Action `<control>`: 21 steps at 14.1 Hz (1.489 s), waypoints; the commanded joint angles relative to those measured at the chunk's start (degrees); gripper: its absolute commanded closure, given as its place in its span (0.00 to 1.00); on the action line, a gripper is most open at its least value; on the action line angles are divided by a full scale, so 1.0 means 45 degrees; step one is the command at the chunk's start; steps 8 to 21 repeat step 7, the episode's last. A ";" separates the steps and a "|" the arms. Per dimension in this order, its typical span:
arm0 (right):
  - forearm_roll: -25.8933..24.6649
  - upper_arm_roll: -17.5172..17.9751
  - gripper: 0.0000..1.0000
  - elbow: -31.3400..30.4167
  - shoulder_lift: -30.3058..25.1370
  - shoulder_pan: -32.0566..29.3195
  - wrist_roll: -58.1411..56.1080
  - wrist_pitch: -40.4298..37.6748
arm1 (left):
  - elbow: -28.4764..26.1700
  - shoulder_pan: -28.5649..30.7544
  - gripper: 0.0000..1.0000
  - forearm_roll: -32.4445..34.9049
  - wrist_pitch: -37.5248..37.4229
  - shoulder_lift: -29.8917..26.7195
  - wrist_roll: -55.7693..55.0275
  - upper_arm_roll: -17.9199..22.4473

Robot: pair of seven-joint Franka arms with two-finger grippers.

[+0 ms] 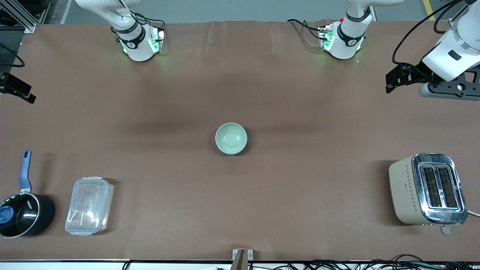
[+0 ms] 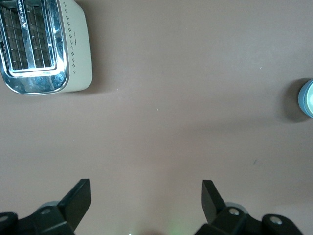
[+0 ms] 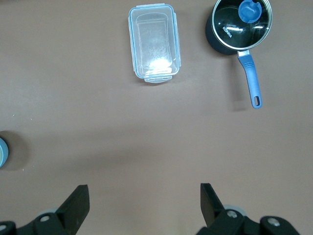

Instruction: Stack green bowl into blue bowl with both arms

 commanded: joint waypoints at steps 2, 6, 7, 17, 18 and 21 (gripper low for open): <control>0.0194 0.0009 0.00 0.0045 -0.0015 -0.0012 -0.0101 -0.0034 | 0.0321 -0.0043 0.00 -0.0040 -0.0420 0.0031 -0.0133 0.0069; 0.0194 0.0009 0.00 0.0025 -0.0015 -0.0012 -0.0120 -0.0093 | 0.0321 -0.0023 0.00 0.0076 -0.0517 0.0012 -0.0133 0.0108; 0.0194 0.0009 0.00 0.0044 -0.0015 -0.0012 -0.0101 -0.0093 | 0.0321 -0.0004 0.00 0.0173 -0.0517 0.0012 -0.0113 0.0108; 0.0194 0.0009 0.00 0.0044 -0.0015 -0.0012 -0.0101 -0.0093 | 0.0321 -0.0004 0.00 0.0173 -0.0517 0.0012 -0.0113 0.0108; 0.0194 0.0009 0.00 0.0044 -0.0015 -0.0012 -0.0101 -0.0093 | 0.0321 -0.0004 0.00 0.0173 -0.0517 0.0012 -0.0113 0.0108; 0.0194 0.0009 0.00 0.0044 -0.0015 -0.0012 -0.0101 -0.0093 | 0.0321 -0.0004 0.00 0.0173 -0.0517 0.0012 -0.0113 0.0108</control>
